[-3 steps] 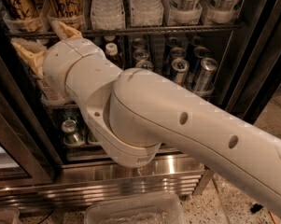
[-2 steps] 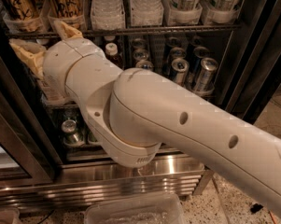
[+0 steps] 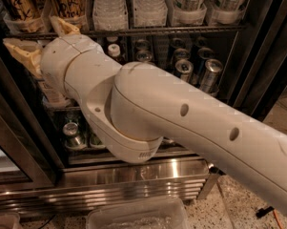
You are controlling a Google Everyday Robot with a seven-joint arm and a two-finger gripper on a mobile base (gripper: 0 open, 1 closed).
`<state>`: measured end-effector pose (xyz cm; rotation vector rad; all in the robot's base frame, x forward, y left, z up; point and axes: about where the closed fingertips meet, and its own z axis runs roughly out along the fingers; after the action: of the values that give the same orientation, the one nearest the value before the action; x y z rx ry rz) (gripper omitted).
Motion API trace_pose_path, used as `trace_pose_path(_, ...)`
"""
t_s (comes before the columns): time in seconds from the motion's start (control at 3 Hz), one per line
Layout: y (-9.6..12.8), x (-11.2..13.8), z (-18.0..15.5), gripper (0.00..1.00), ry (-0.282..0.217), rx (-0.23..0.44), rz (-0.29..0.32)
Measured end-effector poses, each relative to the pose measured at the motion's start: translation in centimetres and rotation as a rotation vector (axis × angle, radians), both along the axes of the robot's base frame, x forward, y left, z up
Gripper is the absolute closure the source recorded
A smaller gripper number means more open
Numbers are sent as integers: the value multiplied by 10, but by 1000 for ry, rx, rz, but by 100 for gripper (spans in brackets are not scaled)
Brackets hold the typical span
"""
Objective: Pick orange can from top shelf of fridge
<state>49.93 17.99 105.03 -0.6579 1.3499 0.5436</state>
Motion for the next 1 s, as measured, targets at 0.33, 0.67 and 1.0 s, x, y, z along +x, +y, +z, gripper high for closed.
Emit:
trace_pose_path(0.33, 4, 11, 3, 33, -10, -7, 24)
trace_pose_path(0.67, 11, 26, 7, 33, -20, -9, 56)
trace_pose_path(1.0, 19, 39, 8, 34, -21, -13, 84)
